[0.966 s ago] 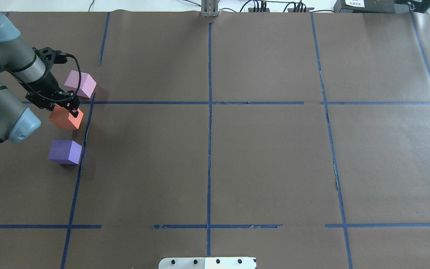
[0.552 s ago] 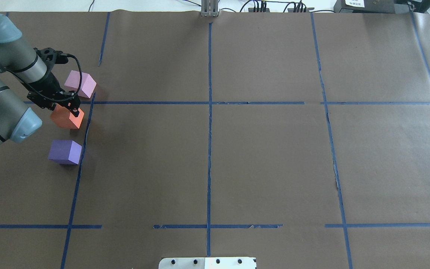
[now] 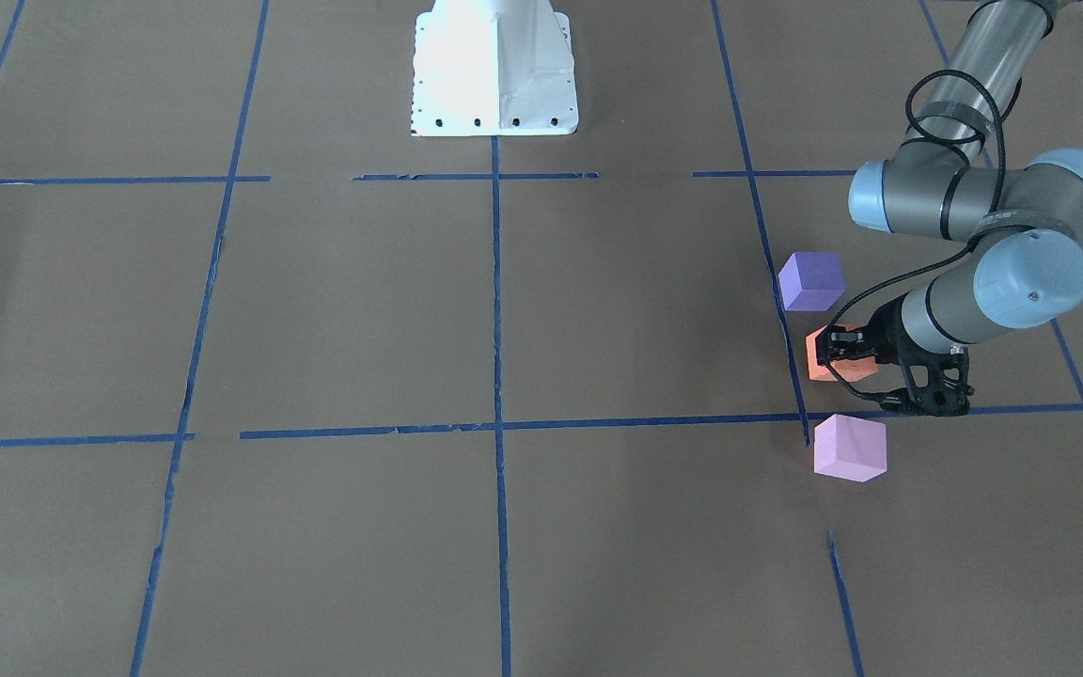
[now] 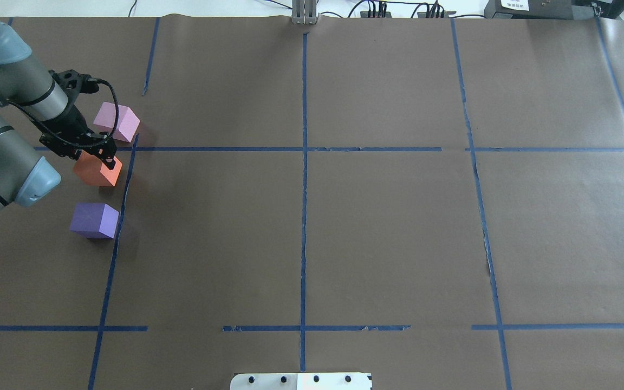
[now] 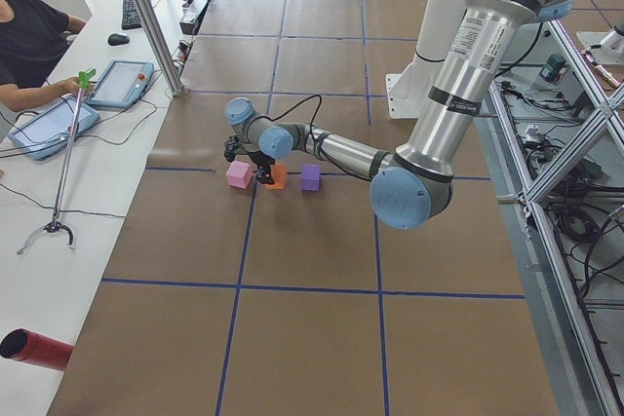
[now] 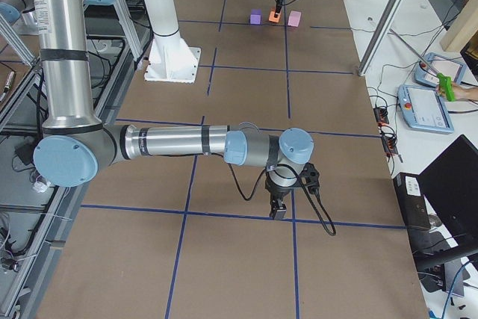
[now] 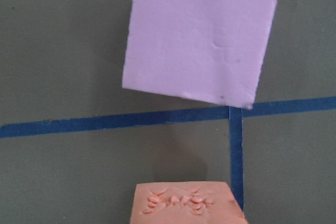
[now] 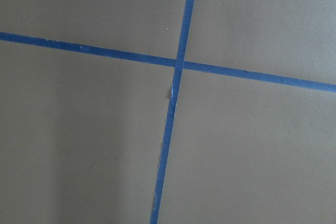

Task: Arrange blocks in a line

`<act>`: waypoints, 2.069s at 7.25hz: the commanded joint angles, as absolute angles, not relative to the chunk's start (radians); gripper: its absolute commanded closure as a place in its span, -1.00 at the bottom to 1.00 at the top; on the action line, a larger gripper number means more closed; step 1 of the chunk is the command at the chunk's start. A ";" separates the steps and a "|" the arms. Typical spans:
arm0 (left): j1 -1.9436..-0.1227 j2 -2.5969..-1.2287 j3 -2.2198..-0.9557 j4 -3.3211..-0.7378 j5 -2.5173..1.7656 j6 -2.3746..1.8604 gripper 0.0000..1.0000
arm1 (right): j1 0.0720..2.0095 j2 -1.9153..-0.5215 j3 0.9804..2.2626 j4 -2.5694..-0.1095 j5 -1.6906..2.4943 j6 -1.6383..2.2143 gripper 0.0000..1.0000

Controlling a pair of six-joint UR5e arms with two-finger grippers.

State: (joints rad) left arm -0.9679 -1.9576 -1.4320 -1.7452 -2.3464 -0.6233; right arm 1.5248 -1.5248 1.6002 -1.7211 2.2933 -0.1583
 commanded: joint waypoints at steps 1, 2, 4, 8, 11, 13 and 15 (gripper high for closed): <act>-0.968 -1.959 -1.433 -1.747 -2.347 -0.624 -1.00 | 1.525 -1.525 1.601 -1.721 2.293 -0.158 -1.00; -0.969 -1.959 -1.434 -1.747 -2.347 -0.624 -1.00 | 1.525 -1.525 1.600 -1.721 2.293 -0.158 -1.00; -0.969 -1.959 -1.437 -1.747 -2.347 -0.618 -1.00 | 1.525 -1.525 1.600 -1.721 2.293 -0.158 -1.00; -1.136 -1.938 -1.631 -1.638 -2.345 -0.588 -1.00 | 1.525 -1.525 1.600 -1.721 2.293 -0.158 -1.00; -1.357 -1.896 -1.683 -1.363 -2.342 -0.127 -1.00 | 1.525 -1.525 1.600 -1.721 2.293 -0.160 -1.00; -1.524 -1.757 -1.658 -1.367 -2.341 0.173 -1.00 | 1.525 -1.525 1.601 -1.721 2.293 -0.158 -1.00; -1.653 -1.590 -1.628 -1.403 -2.344 0.360 -1.00 | 1.525 -1.525 1.601 -1.721 2.293 -0.160 -1.00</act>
